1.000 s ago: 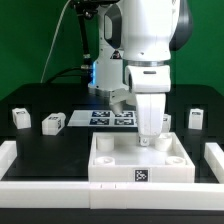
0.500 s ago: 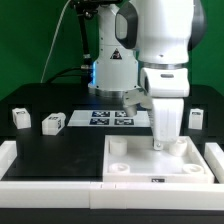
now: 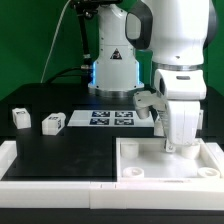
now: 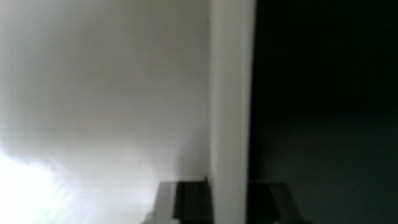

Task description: Assemble one leg

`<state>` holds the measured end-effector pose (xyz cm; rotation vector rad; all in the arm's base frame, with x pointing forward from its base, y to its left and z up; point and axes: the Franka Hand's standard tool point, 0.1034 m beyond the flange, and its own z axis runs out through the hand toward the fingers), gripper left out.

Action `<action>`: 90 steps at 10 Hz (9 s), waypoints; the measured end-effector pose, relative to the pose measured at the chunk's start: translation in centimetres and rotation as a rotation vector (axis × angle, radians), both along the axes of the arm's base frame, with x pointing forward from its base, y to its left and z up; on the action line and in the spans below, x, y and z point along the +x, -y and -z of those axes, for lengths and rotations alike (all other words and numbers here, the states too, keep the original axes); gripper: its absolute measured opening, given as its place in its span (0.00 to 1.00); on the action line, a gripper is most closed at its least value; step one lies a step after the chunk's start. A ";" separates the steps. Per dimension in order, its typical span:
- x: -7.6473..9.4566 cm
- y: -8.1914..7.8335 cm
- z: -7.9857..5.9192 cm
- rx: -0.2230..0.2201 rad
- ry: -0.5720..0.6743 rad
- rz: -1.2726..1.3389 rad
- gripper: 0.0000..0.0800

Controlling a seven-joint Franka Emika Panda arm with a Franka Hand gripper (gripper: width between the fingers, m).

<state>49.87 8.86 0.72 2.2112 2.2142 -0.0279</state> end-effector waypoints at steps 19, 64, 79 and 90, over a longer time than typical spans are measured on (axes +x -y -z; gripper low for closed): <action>-3.6 0.0 -4.2 -0.009 0.027 0.274 0.81; -16.5 -9.5 0.3 -0.647 -0.646 1.723 0.43; -11.6 -9.9 -6.1 -0.401 -0.462 1.722 0.36; -6.9 -10.5 -9.5 0.284 0.095 1.535 0.36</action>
Offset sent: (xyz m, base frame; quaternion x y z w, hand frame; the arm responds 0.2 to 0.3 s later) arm 0.0000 0.0000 0.0000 0.0000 0.0000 0.0000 1.0000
